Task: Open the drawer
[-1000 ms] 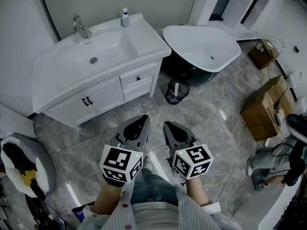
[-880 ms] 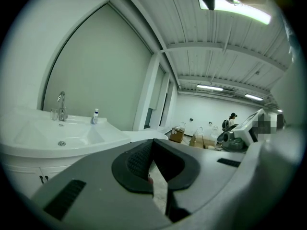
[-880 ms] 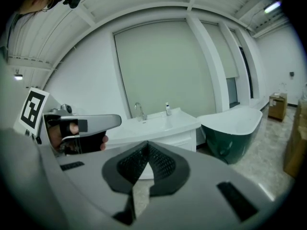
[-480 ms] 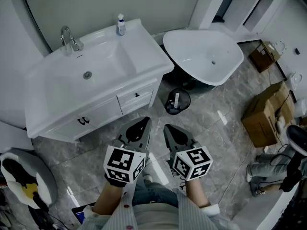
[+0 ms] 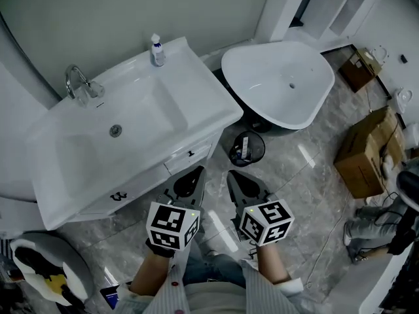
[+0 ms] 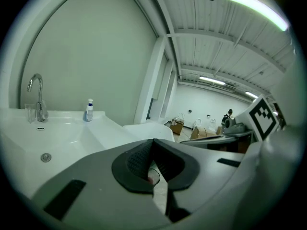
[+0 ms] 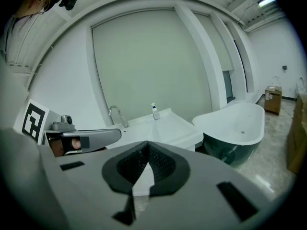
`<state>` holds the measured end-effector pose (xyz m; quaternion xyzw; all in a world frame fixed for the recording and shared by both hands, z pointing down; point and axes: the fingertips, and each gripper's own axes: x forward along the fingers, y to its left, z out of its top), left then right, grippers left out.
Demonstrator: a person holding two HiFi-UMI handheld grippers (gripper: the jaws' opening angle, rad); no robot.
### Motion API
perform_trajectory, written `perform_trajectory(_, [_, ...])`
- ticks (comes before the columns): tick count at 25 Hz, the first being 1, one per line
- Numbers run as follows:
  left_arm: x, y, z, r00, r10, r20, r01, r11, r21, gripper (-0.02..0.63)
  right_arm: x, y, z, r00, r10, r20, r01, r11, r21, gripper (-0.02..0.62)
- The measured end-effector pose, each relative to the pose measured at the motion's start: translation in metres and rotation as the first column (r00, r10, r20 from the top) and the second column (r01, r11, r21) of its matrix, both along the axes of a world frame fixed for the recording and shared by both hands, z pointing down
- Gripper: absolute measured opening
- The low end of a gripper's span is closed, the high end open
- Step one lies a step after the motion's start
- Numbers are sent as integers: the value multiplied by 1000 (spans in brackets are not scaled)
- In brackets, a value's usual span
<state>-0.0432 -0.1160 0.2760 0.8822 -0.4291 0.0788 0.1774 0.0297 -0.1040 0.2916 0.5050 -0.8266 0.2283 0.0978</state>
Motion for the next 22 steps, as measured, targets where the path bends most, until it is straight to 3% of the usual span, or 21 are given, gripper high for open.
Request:
perform_trajectory(11, [-11,-30,44,998,23,56,-18,996,-89,17,-3,-36,20,999,36,5,-36,998,-47,9])
perform_trajectory(22, [-12,-26,81,991,-118,64,126,980,-151,17,0,-40,45,997,-72,1,72,994,-83,9])
